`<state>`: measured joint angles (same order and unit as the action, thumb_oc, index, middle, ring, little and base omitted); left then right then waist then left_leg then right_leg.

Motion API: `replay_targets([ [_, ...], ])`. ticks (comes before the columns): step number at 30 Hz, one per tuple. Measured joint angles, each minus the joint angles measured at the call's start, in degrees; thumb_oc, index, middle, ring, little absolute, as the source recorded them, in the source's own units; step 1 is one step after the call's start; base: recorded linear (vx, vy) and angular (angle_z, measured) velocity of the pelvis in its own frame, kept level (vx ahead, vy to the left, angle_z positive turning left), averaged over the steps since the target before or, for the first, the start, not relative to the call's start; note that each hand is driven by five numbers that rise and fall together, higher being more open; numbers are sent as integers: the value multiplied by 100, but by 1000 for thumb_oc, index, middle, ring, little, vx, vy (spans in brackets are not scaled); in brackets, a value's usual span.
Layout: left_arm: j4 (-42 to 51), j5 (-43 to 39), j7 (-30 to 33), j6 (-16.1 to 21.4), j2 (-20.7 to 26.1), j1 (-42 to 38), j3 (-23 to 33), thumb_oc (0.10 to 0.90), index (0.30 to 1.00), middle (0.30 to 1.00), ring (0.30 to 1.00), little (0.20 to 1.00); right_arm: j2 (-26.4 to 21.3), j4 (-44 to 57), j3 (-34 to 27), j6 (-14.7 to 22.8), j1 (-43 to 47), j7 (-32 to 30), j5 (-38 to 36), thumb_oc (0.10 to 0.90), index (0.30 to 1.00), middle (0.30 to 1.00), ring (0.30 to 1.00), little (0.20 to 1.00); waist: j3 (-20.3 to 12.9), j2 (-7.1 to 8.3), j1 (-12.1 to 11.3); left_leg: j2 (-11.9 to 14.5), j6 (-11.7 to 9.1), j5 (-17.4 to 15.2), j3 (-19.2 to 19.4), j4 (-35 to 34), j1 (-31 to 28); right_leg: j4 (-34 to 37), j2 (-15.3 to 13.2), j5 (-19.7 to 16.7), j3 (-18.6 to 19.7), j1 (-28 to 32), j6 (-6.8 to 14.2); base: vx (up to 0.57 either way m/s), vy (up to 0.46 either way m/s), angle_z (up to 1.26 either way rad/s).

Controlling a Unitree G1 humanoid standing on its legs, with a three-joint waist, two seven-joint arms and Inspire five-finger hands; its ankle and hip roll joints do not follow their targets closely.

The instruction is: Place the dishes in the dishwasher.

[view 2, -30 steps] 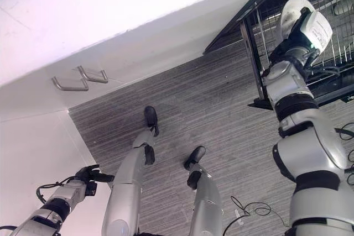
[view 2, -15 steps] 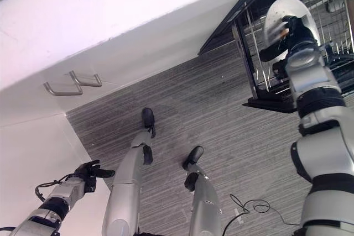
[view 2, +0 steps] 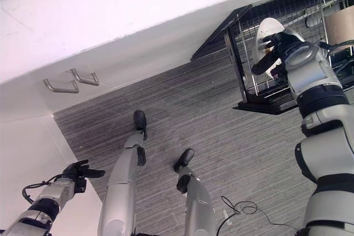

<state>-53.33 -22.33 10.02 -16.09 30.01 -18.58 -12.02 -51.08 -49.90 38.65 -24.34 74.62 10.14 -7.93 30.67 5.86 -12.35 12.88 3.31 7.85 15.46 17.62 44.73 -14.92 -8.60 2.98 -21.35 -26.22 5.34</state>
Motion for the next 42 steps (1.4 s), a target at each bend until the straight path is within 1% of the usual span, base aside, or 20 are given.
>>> replay_targets([
  [3, 2, 1, 100, -1, 44, 27, 1, 800, 900, 900, 900, 900, 32, 263, 0, 0, -53, 2, 0, 800, 900, 900, 900, 900, -3, 6, 101, -13, -30, -42, 10, 19, -100, 23, -26, -3, 11, 70, -11, -12, -53, -4],
  [6, 41, 8, 114, -18, 75, 30, 59, 800, 900, 900, 900, 900, 45, 322, -17, 11, -82, 55, -2, 800, 900, 900, 900, 900, -13, 99, 133, -4, -57, -78, 34, 34, -179, 41, -27, -26, 56, 117, -40, -1, -82, -7],
  [10, 42, 12, 201, -61, 94, 101, 83, 800, 900, 900, 900, 900, 41, 477, -143, 37, -319, 625, -213, 800, 900, 900, 900, 900, -33, 244, 133, 1, -70, -167, 33, 130, -319, 86, -34, -27, 63, 308, -41, 20, -61, -2],
  [12, 44, 18, 206, -188, 96, 116, 80, 800, 900, 900, 900, 900, 23, 721, -396, 104, -611, 868, -454, 800, 900, 900, 900, 900, -35, 259, 133, 12, -11, -215, 29, 207, -358, 74, -32, -26, 56, 393, -36, 26, -60, -1],
  [17, -23, 48, 210, -237, 136, 203, 103, 800, 900, 900, 900, 900, 7, 685, -414, 270, -920, 899, -695, 800, 900, 900, 900, 900, -34, 259, 143, 16, 4, -303, 34, 308, -505, 89, -41, -23, 67, 578, -35, 7, -24, 0],
  [19, -53, 76, 210, -237, 145, 229, 139, 800, 900, 900, 900, 900, -7, 605, -437, 474, -967, 402, -855, 800, 900, 900, 900, 900, -34, 259, 196, 16, 8, -306, 41, 325, -506, 94, -42, -24, 79, 584, -34, 0, 0, 0],
  [21, -43, 72, 210, -236, 143, 326, 162, 800, 900, 900, 900, 900, -10, 892, -726, 800, -1111, -254, -1376, 800, 900, 900, 900, 900, -34, 259, 300, 23, 24, -338, 57, 370, -516, 95, -43, -30, 103, 599, -36, 10, 24, -5],
  [22, -23, 71, 217, -236, 127, 379, 174, 800, 900, 900, 900, 900, -10, 1250, -1011, 910, -1320, -642, -1711, 800, 900, 900, 900, 900, -34, 259, 299, 46, 44, -379, 90, 420, -530, 95, -42, -32, 138, 610, -35, 12, 32, -20],
  [23, -17, 64, 235, -255, 61, 476, 225, 800, 900, 900, 900, 900, 44, 1961, -1566, 1257, -1787, -1324, -2387, 800, 900, 900, 900, 900, -34, 259, 304, 67, 63, -463, 160, 497, -613, 107, -21, -52, 215, 678, -9, 16, 67, -21],
  [25, -6, 65, 314, -273, 33, 561, 226, 800, 900, 900, 900, 900, 187, 2568, -2045, 1459, -2210, -1905, -2912, 800, 900, 900, 900, 900, -34, 259, 354, 71, 73, -528, 171, 562, -677, 112, -28, -80, 233, 761, 37, 17, 103, -8],
  [26, 59, 66, 377, -287, -27, 612, 292, 800, 900, 900, 900, 900, 571, 3244, -2893, 1728, -2938, -2617, -3285, 800, 900, 900, 900, 900, -34, 260, 378, 63, 83, -589, 173, 635, -695, 48, -53, -53, 243, 779, 23, 12, 120, 1],
  [28, 116, 67, 467, -335, -110, 642, 286, 800, 900, 900, 900, 900, 919, 3653, -3302, 2132, -3404, -3267, -3420, 800, 900, 900, 900, 900, -34, 259, 438, 51, 113, -639, 220, 684, -697, -26, -98, -25, 306, 737, 19, -3, 157, -7],
  [29, 115, 63, 521, -384, -203, 645, 318, 800, 900, 900, 900, 900, 1075, 3809, -3471, 2327, -3627, -3634, -3437, 800, 900, 900, 900, 900, -34, 259, 458, 48, 129, -687, 299, 724, -706, -92, -141, 24, 373, 685, -34, -16, 259, -22],
  [31, 118, -2, 603, -424, -477, 686, 312, 800, 900, 900, 900, 900, 1752, 4147, -3991, 2864, -4189, -4750, -3255, 800, 900, 900, 900, 900, -27, 247, 649, -78, 172, -792, 515, 716, -789, -287, -354, 84, 600, 537, -21, -5, 275, -28],
  [35, 199, -211, 593, -457, -722, 705, 282, 800, 900, 900, 900, 900, 2002, 4180, -4033, 3542, -4481, -6281, -2700, 800, 900, 900, 900, 900, -9, 174, 913, -263, 190, -855, 748, 695, -770, -498, -598, 119, 867, 237, 34, 4, 159, -18],
  [36, 207, -281, 635, -488, -748, 663, 262, 800, 900, 900, 900, 900, 2018, 4184, -4207, 3794, -4656, -7078, -2350, 800, 900, 900, 900, 900, -3, 43, 924, -306, 186, -883, 824, 690, -751, -646, -673, 157, 980, 98, 17, 4, 162, -23],
  [38, 211, -394, 717, -490, -848, 585, 244, 800, 900, 900, 900, 900, 1993, 4143, -4482, 4019, -4817, -7648, -1836, 800, 900, 900, 900, 900, 17, -173, 937, -337, 184, -882, 845, 696, -741, -775, -717, 233, 992, 13, -81, 10, 153, -2],
  [40, 219, -447, 715, -491, -913, 559, 198, 800, 900, 900, 900, 900, 1994, 3967, -4843, 4261, -4970, -7752, -1432, 800, 900, 900, 900, 900, 16, -342, 911, -403, 170, -875, 848, 636, -732, -1021, -806, 359, 1003, -122, -92, 5, 128, 14],
  [41, 208, -447, 715, -496, -914, 562, 192, 800, 900, 900, 900, 900, 1994, 3843, -4888, 4396, -4985, -7757, -1430, 800, 900, 900, 900, 900, 24, -370, 914, -418, 133, -851, 848, 598, -728, -1047, -822, 370, 1003, -154, -60, 2, 172, 11],
  [42, 139, -453, 714, -500, -916, 557, 182, 800, 900, 900, 900, 900, 2034, 3380, -4908, 4690, -4994, -7758, -1492, 800, 900, 900, 900, 900, 25, -384, 903, -424, -14, -818, 836, 568, -721, -1051, -849, 373, 1012, -196, -34, 3, 106, 0],
])
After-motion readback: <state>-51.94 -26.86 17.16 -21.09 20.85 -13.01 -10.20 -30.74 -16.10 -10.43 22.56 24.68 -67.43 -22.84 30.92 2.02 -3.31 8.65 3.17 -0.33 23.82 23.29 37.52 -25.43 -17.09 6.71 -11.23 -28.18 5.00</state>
